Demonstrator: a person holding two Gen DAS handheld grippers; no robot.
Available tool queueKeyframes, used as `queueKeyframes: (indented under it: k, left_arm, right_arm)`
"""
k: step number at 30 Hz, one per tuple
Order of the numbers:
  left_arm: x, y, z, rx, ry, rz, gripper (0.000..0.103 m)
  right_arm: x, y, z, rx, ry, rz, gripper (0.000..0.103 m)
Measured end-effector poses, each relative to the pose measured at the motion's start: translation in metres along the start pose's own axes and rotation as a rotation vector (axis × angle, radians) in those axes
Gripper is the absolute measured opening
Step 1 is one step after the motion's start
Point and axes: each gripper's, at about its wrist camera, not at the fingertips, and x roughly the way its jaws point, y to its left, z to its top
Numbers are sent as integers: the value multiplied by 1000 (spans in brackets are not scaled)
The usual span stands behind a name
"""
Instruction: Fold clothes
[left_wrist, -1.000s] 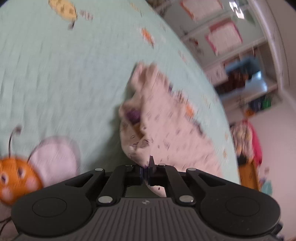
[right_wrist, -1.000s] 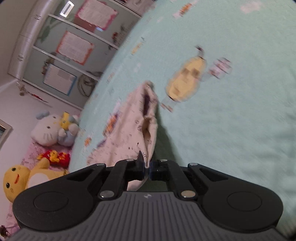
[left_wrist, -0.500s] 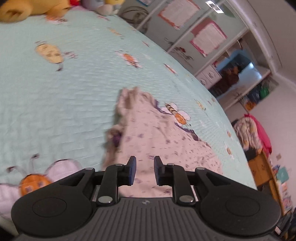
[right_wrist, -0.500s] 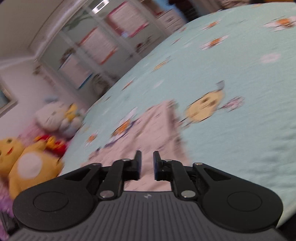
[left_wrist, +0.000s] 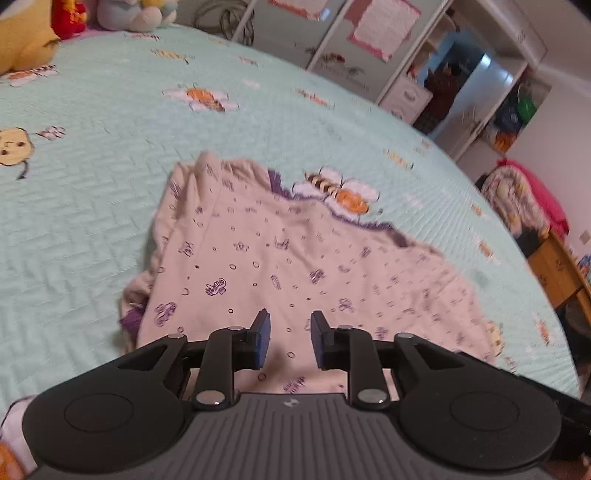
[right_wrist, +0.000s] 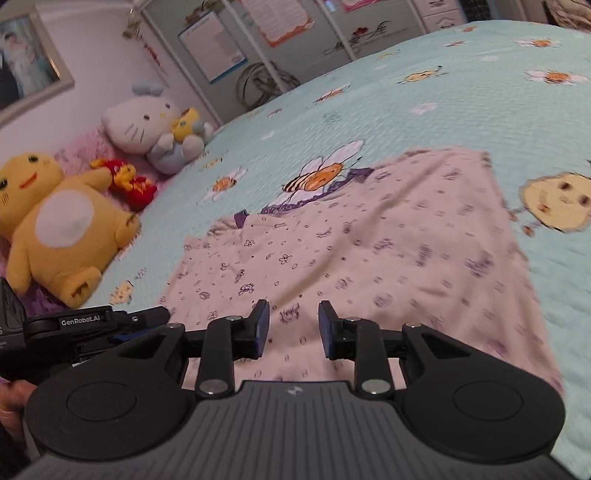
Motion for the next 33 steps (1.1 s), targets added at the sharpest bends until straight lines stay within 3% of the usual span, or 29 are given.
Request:
queueKeyframes:
  k: [3,7,10,13,19,26,28,30,33]
  left_arm:
    - [23,8,-2,27,27,84,25]
    - [20,22,2,-10,17,59,25]
    - [5,31,8,-40,-8,64,24]
    - [-12,33,15,-57,-59,32,28]
    - [8,11,31,11,-47,20,32]
    - [72,20,63,10,9,118,31]
    - [76,34,74,-34,6,119,24]
    - [74,46,84,-70,-13,128,22]
    - [60,55,90,-83,-77,152,24]
  right_arm:
    - [31,-1,5,6,61,-6,29]
    - [65,-19,19,30,105,-25,25]
    - [53,-45,38,163,21,-70,28]
    - [22,-55,44,212,-51,-10,32]
    - [19,-34,37,103,2,-11,35]
    - [75,-13,51,-3,126,6,42]
    - [83,-22,62,20,74,-49,41]
    - [74,-35,73,95,17,-45,42]
    - [53,-41,78,110,-26,27,42]
